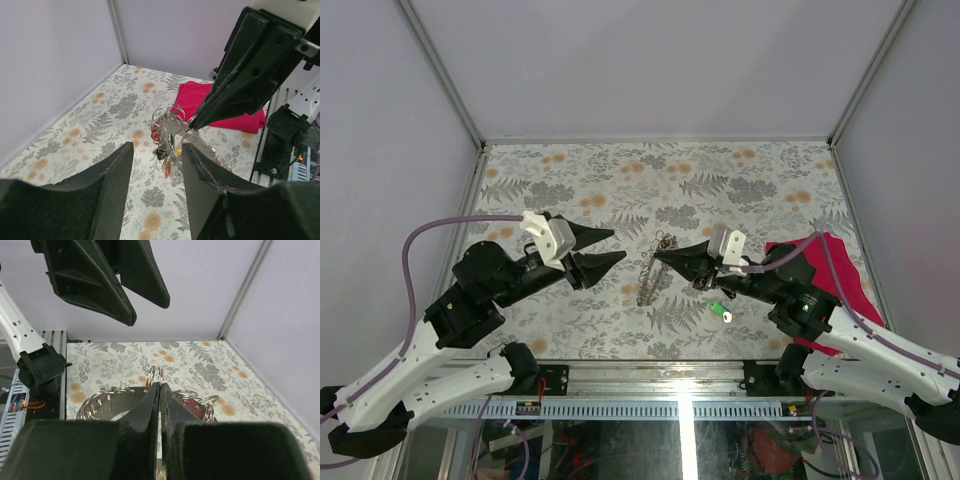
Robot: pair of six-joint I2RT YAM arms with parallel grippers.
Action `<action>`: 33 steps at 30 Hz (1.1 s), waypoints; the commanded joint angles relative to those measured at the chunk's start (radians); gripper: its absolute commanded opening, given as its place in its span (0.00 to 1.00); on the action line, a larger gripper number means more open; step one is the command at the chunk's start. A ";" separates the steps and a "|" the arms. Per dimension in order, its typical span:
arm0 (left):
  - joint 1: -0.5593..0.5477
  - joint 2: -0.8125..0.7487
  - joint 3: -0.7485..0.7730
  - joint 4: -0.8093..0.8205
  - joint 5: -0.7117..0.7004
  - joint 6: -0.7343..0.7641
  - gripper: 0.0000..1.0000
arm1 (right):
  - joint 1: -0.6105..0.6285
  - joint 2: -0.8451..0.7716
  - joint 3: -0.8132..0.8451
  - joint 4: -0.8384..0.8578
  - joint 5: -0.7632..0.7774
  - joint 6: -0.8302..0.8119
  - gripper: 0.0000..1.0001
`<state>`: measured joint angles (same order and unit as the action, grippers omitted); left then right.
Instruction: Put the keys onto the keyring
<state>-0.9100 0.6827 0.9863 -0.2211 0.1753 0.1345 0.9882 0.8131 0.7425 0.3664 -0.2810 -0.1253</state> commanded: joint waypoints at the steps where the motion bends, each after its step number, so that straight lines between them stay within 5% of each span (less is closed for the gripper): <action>1: -0.006 0.007 0.008 0.089 -0.012 -0.053 0.45 | 0.003 -0.046 0.098 -0.046 -0.056 -0.105 0.00; 15: -0.004 0.071 -0.020 0.190 0.039 -0.118 0.42 | 0.003 -0.075 0.084 -0.050 -0.112 -0.115 0.00; 33: -0.005 0.129 0.005 0.106 0.171 -0.049 0.40 | 0.004 -0.095 0.082 -0.031 -0.110 -0.099 0.00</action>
<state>-0.9100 0.8200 0.9661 -0.1188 0.2657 0.0502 0.9882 0.7483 0.7921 0.2222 -0.3870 -0.2260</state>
